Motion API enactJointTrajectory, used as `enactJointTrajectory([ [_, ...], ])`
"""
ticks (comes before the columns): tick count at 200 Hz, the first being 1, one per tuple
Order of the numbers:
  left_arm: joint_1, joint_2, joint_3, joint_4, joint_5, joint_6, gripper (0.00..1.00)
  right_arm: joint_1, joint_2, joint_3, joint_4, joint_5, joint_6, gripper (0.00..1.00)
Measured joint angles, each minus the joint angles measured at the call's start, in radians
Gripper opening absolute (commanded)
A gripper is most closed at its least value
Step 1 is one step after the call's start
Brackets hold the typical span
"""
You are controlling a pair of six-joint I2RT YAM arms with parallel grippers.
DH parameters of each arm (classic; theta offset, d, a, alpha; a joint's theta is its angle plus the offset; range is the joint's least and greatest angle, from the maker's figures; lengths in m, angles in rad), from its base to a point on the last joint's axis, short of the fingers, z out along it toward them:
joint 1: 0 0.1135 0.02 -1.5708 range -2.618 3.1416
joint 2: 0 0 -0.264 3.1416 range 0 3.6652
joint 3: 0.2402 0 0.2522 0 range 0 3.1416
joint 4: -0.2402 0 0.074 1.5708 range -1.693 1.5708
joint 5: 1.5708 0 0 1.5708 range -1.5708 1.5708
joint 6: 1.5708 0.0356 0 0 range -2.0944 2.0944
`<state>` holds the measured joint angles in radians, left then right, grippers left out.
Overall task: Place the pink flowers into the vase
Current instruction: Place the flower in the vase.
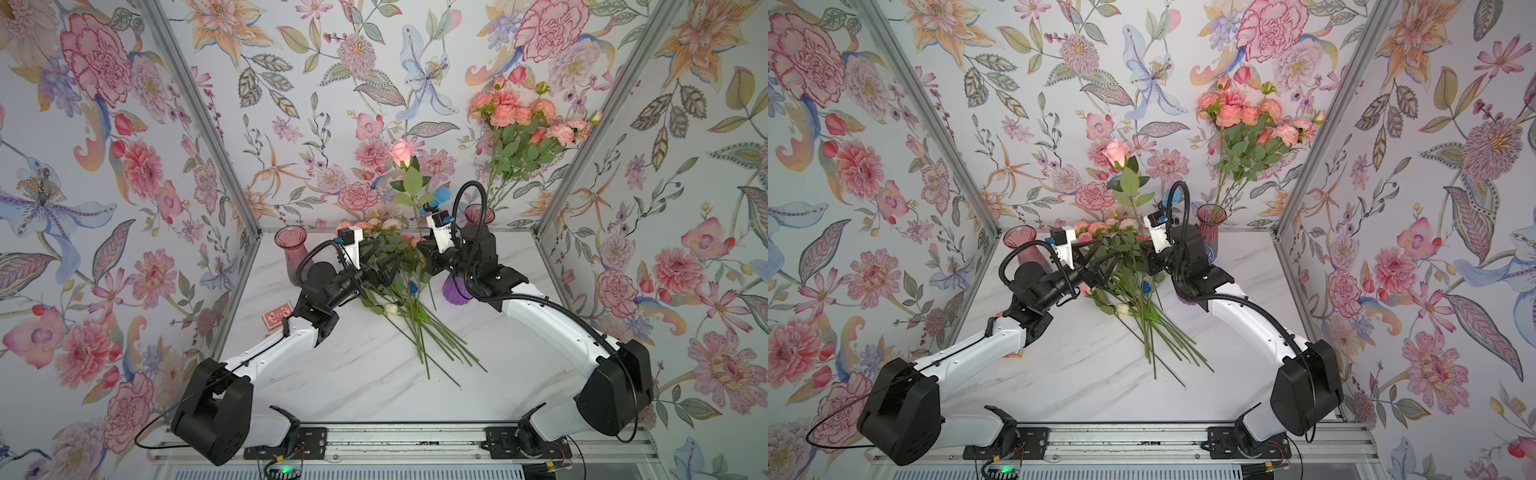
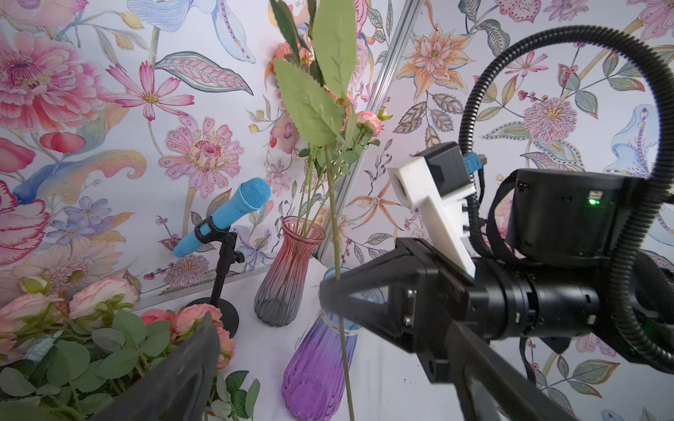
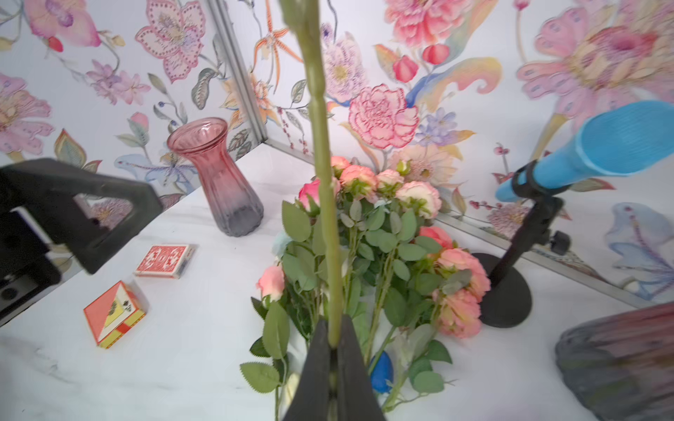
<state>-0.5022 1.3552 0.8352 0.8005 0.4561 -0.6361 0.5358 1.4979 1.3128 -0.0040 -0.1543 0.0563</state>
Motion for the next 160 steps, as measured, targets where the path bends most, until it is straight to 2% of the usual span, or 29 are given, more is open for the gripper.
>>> enactJointTrajectory([
  [66, 0.000, 0.000, 0.000, 0.000, 0.000, 0.016, 1.00, -0.137, -0.062, 0.154, 0.069, 0.064, -0.037, 0.00],
  [160, 0.000, 0.000, 0.000, 0.000, 0.005, 0.038, 1.00, -0.262, -0.086, 0.089, 0.244, 0.085, -0.053, 0.00],
])
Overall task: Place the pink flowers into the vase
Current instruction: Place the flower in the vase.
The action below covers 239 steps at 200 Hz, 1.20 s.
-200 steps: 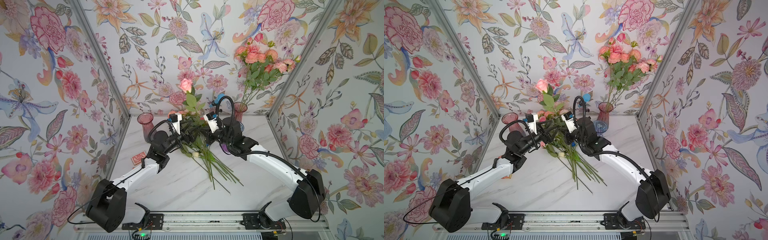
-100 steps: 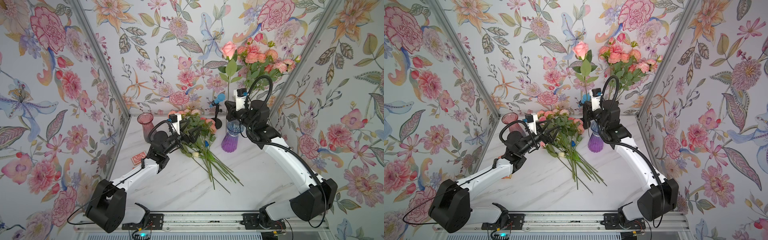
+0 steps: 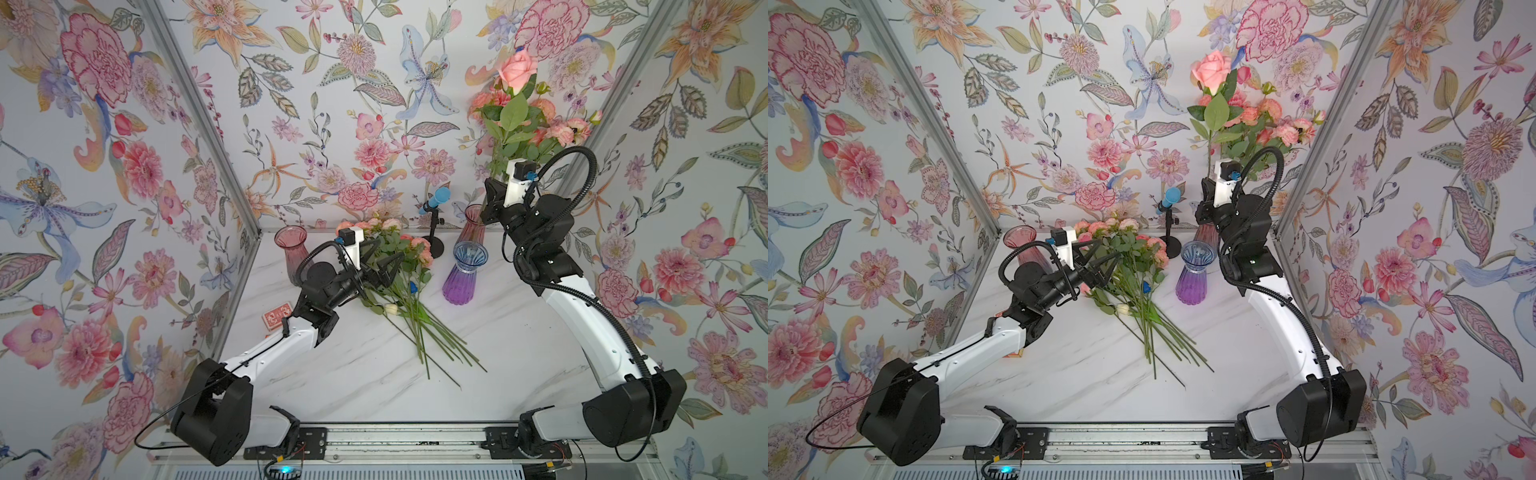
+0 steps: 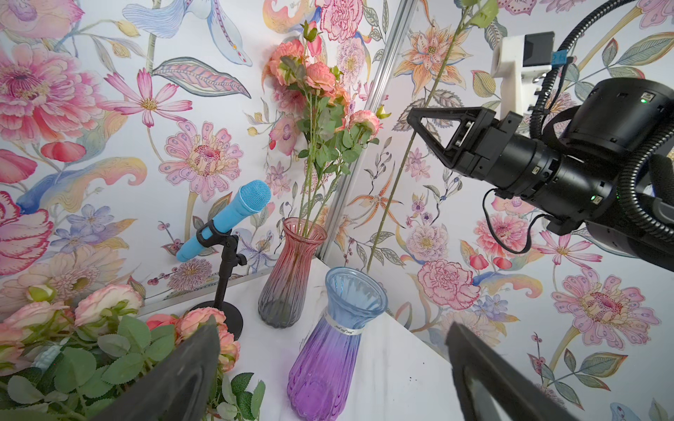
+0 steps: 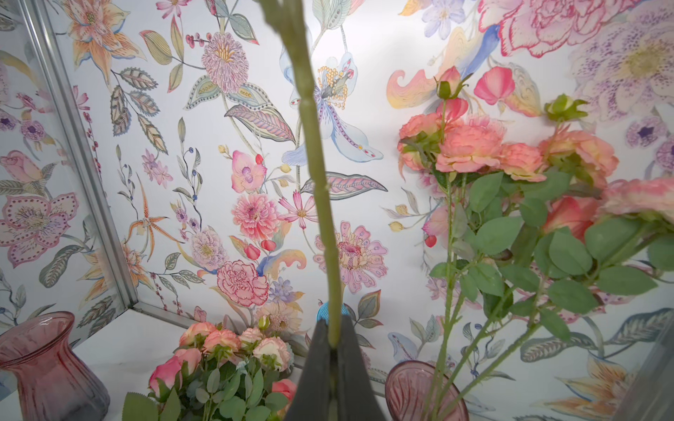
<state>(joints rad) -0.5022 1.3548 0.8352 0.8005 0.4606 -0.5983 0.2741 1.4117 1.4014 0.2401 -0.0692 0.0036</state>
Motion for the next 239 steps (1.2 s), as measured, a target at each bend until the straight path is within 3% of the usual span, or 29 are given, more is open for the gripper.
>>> enactJointTrajectory([
  [76, -0.021, 0.000, 0.000, -0.061, -0.011, 0.079, 1.00, -0.001, 0.052, -0.256, 0.087, 0.008, 0.000, 0.00],
  [154, -0.038, -0.001, 0.000, -0.100, -0.028, 0.126, 1.00, -0.006, 0.059, -0.348, 0.140, 0.050, -0.007, 0.00],
  [206, -0.050, -0.001, 0.000, -0.110, -0.033, 0.147, 1.00, -0.006, 0.061, -0.406, 0.146, 0.066, -0.002, 0.08],
  [239, -0.056, -0.001, 0.000, -0.113, -0.047, 0.149, 1.00, -0.006, 0.060, -0.422, 0.145, 0.074, 0.007, 0.19],
])
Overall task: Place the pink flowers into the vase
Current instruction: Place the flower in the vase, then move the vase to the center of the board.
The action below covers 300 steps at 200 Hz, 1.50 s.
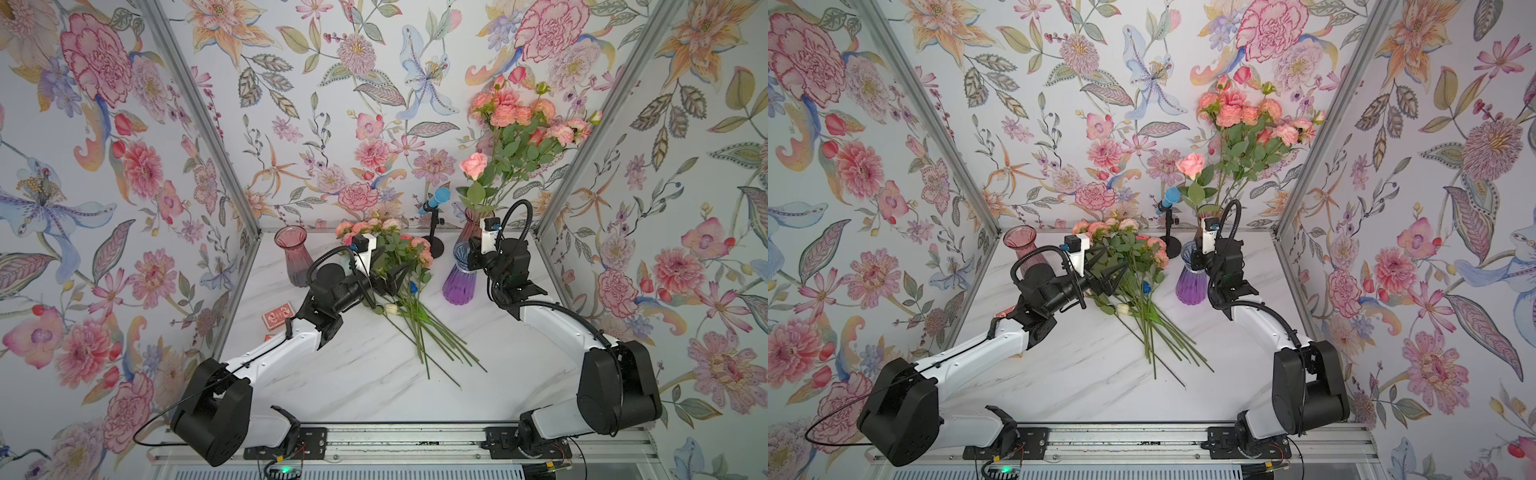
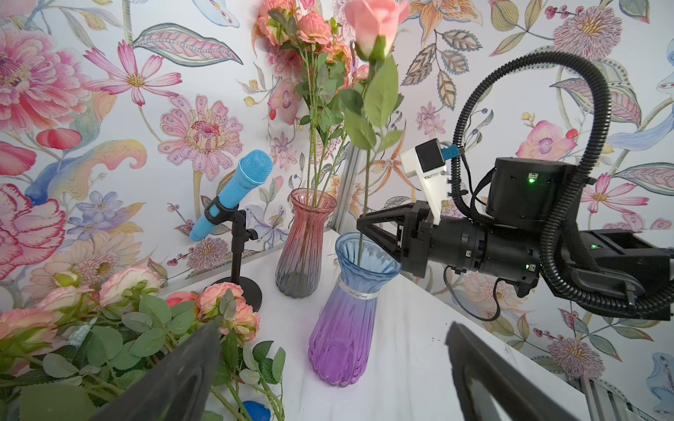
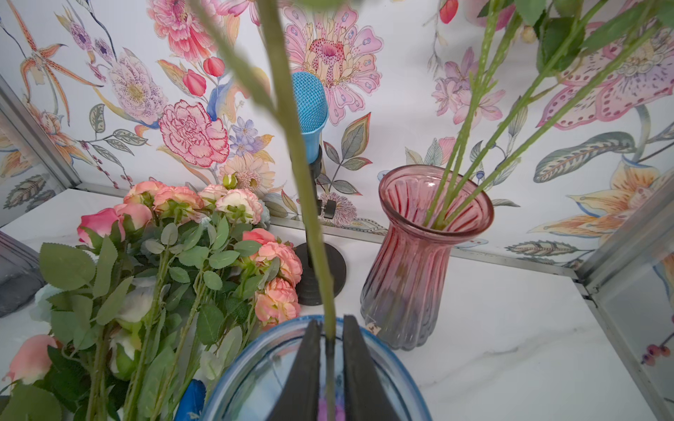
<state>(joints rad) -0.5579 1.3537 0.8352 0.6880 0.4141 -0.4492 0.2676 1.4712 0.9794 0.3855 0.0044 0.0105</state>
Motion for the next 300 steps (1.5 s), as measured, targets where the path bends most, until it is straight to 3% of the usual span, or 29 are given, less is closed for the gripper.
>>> enactJointTrajectory([
  [53, -0.008, 0.000, 0.000, -0.010, -0.003, 0.017, 1.00, 0.000, -0.024, -0.011, -0.008, 0.005, 0.010, 0.34],
  [82, -0.010, 0.000, 0.000, -0.015, -0.004, 0.019, 1.00, -0.001, -0.057, -0.011, -0.023, 0.007, 0.010, 0.51],
  [109, -0.011, 0.000, 0.000, -0.015, -0.004, 0.020, 1.00, -0.002, -0.106, -0.011, -0.042, 0.021, 0.013, 0.78],
  [123, -0.012, 0.000, 0.000, -0.015, -0.004, 0.020, 1.00, -0.006, -0.135, -0.011, -0.059, 0.034, 0.018, 1.00],
  [167, -0.013, 0.020, 0.000, -0.013, -0.003, 0.020, 1.00, -0.077, -0.238, -0.068, -0.105, 0.057, 0.091, 0.99],
  [205, -0.018, 0.116, 0.002, 0.009, -0.003, 0.024, 1.00, -0.290, -0.266, -0.137, -0.149, -0.008, 0.300, 0.99],
  [239, -0.043, 0.229, 0.015, 0.064, -0.013, 0.039, 1.00, -0.449, -0.089, -0.131, -0.194, -0.129, 0.482, 0.99],
  [270, -0.108, 0.378, 0.057, 0.129, -0.035, 0.042, 1.00, -0.452, 0.140, -0.110, -0.226, -0.265, 0.559, 0.99],
  [300, -0.148, 0.513, 0.105, 0.199, -0.032, 0.018, 1.00, -0.431, 0.238, -0.091, -0.237, -0.340, 0.594, 0.99],
])
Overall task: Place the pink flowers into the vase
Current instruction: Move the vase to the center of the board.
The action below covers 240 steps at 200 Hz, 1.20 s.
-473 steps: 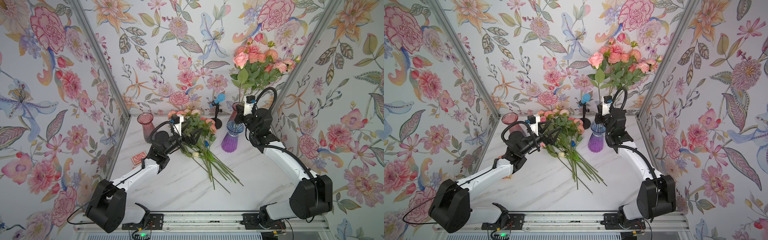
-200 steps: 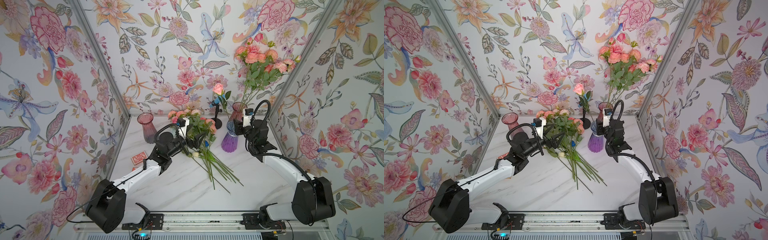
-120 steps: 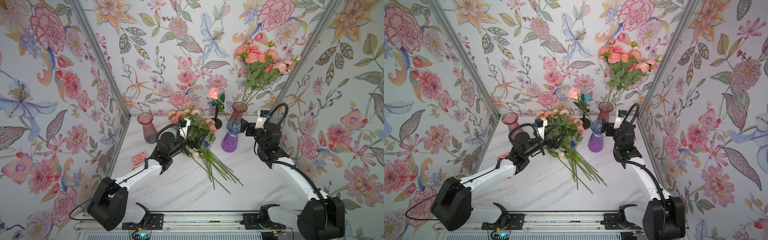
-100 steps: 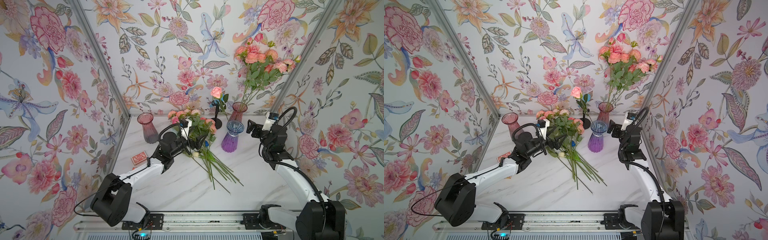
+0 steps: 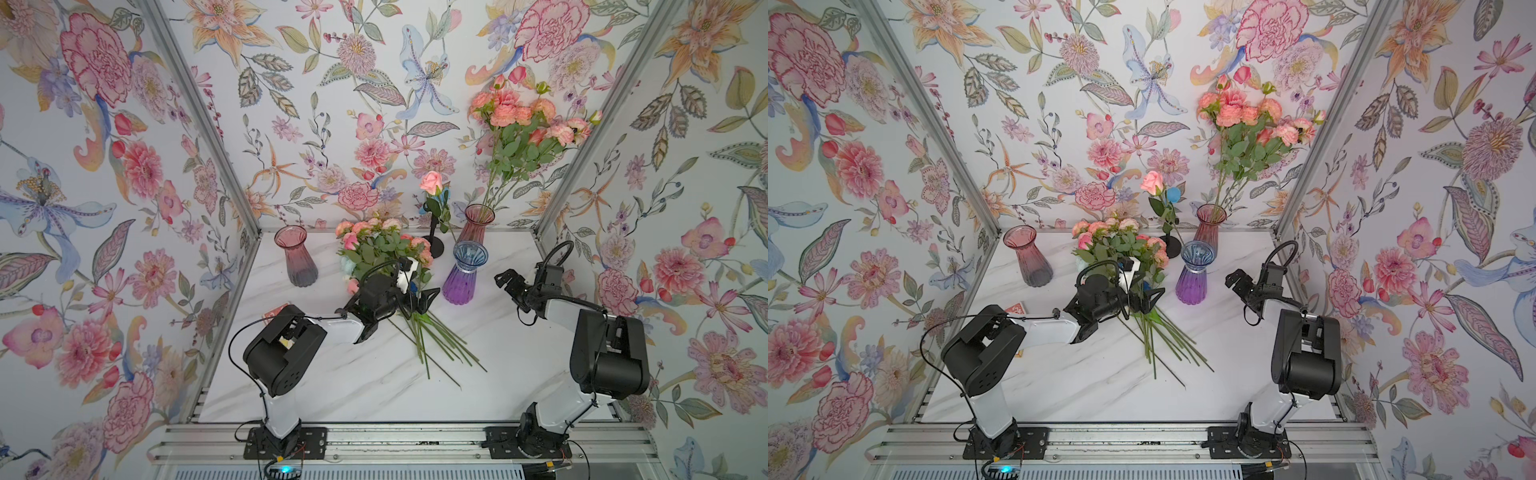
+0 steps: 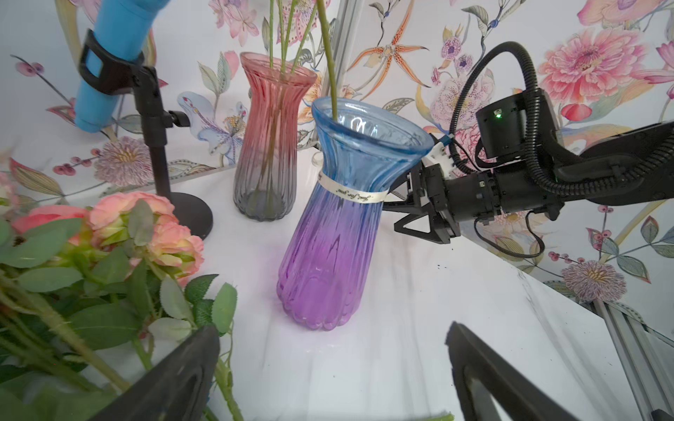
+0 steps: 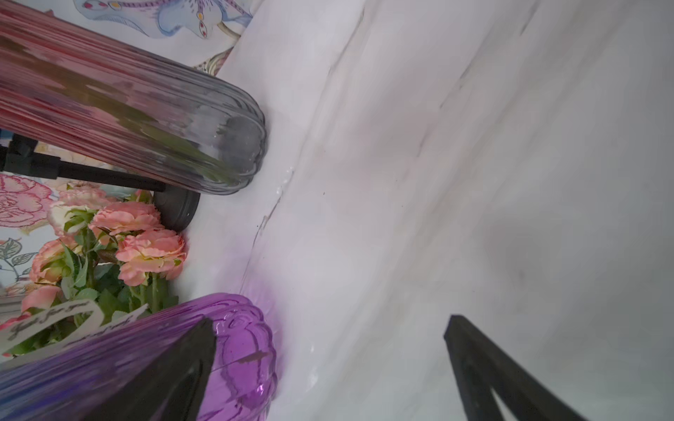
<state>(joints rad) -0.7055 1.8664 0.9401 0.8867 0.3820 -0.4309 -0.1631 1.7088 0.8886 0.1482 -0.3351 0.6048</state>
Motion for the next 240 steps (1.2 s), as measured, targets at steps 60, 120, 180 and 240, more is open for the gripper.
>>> enactJointTrajectory([
  [60, -0.003, 0.137, 0.131, 0.025, 0.000, -0.014, 1.00, 0.065, 0.114, 0.094, 0.016, -0.029, 0.017, 0.99],
  [120, -0.003, 0.191, 0.187, 0.016, -0.001, -0.014, 1.00, 0.122, 0.166, 0.121, 0.032, -0.019, 0.033, 0.99],
  [180, -0.002, 0.192, 0.187, 0.013, 0.000, -0.014, 1.00, 0.165, 0.181, 0.127, 0.050, 0.018, 0.041, 0.99],
  [240, 0.016, 0.191, 0.134, 0.015, -0.001, -0.014, 1.00, 0.205, 0.186, 0.127, 0.066, 0.048, 0.048, 0.99],
])
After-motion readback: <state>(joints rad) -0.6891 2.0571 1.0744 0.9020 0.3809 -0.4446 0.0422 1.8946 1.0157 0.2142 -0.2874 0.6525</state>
